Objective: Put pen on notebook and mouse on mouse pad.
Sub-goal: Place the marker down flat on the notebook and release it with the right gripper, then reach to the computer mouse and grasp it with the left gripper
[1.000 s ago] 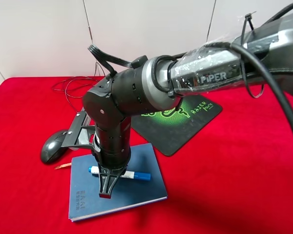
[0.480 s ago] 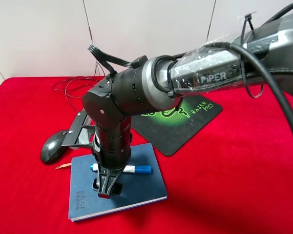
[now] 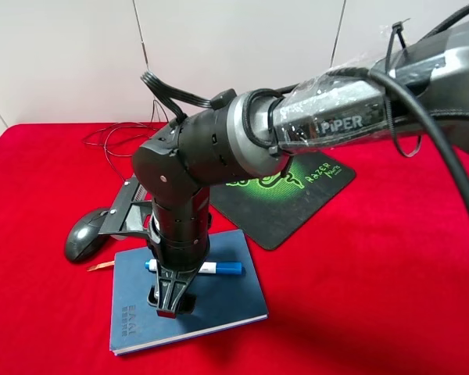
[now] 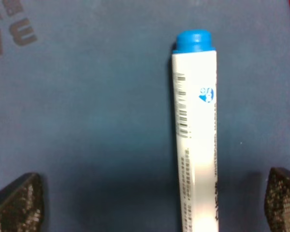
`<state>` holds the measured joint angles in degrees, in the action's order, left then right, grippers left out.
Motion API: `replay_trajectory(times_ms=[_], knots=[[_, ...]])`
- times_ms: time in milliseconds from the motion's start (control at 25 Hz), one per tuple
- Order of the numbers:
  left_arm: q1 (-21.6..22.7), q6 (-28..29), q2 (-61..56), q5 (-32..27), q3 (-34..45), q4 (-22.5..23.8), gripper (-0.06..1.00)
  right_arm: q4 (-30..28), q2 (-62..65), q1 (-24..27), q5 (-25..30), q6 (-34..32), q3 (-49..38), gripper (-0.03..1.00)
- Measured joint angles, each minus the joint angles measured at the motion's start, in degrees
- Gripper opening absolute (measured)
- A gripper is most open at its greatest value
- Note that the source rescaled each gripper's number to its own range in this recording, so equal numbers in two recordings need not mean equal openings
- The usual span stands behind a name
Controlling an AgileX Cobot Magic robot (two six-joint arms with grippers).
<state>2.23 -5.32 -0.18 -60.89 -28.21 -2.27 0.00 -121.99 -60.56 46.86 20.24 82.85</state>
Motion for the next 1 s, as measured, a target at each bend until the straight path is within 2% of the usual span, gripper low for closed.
replay_trajectory(times_ms=[280, 560, 760, 1000], knots=[[0.0, 0.0, 0.0, 0.0, 0.0, 0.0, 1.0, 0.0, 0.0, 0.0, 7.8, -1.0, 6.0, 1.0], [0.0, 0.0, 0.0, 0.0, 0.0, 0.0, 1.0, 0.0, 0.0, 0.0, 13.2, -1.9, 10.3, 1.0], [0.0, 0.0, 0.0, 0.0, 0.0, 0.0, 1.0, 0.0, 0.8, 0.0, 16.1, -2.0, 10.5, 1.0], [0.0, 0.0, 0.0, 0.0, 0.0, 0.0, 1.0, -0.7, 3.7, 0.0, 22.1, -2.0, 10.5, 1.0]])
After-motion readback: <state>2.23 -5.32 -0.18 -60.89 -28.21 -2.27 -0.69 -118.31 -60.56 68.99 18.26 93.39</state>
